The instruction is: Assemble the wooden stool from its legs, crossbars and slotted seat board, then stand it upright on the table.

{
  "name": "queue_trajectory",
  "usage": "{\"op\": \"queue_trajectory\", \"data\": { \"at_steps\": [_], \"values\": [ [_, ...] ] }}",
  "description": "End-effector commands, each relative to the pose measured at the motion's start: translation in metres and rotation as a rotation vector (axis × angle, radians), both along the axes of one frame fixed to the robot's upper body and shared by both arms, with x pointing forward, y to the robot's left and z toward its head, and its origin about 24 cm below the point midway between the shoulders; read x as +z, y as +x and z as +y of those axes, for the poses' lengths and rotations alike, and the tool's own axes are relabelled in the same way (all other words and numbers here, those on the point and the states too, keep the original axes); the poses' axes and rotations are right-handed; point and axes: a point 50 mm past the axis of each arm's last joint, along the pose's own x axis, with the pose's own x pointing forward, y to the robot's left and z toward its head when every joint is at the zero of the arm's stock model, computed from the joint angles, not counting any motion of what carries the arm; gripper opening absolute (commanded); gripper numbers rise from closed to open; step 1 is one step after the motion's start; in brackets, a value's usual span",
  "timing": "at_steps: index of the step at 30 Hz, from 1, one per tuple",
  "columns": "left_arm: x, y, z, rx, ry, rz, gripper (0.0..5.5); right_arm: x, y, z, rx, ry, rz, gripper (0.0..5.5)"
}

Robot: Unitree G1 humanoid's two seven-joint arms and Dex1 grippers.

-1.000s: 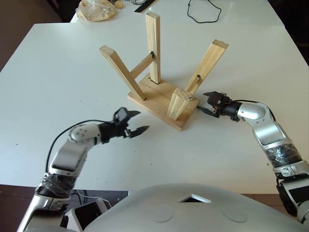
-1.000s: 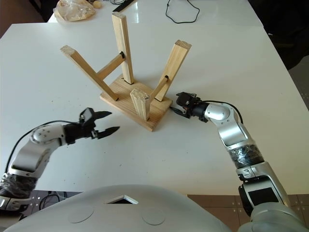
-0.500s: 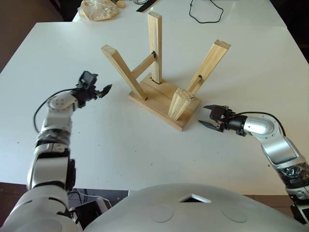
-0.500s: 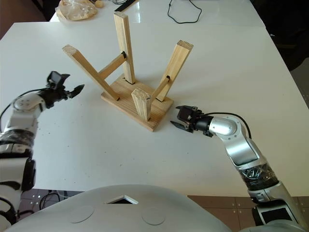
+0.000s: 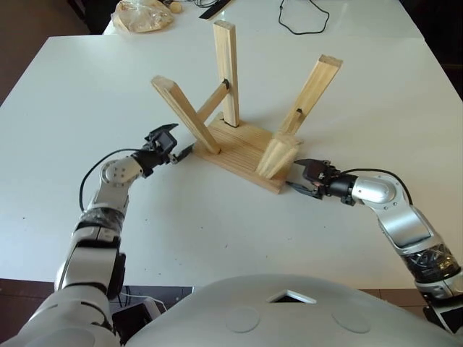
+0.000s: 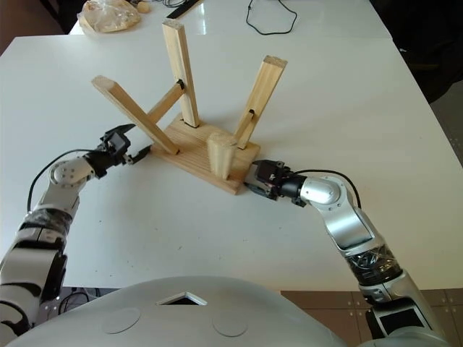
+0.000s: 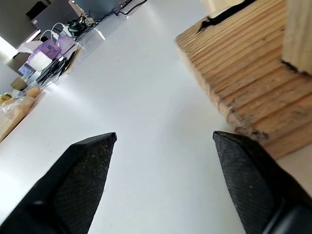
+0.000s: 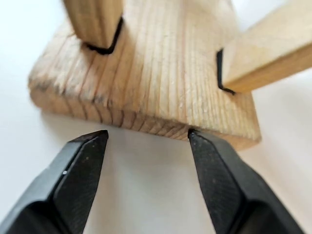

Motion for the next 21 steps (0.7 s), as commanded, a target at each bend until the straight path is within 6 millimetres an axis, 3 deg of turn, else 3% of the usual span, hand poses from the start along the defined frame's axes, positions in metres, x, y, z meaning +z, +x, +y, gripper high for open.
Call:
{"op": "queue_trajectory", "data": {
  "at_steps": [1, 6, 14, 21],
  "values": [
    [-0.022, -0.048, -0.015, -0.089, -0.024, 0.143, 3.7, -0.014, -0.008, -0.008, -0.034, -0.038, 0.068, 3.06],
    [-0.017, -0.072, -0.012, -0.01, -0.077, 0.178, 3.7, -0.01, -0.009, -0.016, -0.045, -0.046, 0.052, 3.06],
    [0.004, -0.091, -0.031, -0.048, -0.102, 0.16, 3.7, 0.004, -0.01, -0.024, -0.063, -0.01, 0.015, 3.06],
    [-0.005, -0.101, -0.029, -0.046, -0.054, 0.202, 3.7, 0.0, -0.014, -0.048, -0.095, -0.106, 0.011, 3.06]
  ]
}}
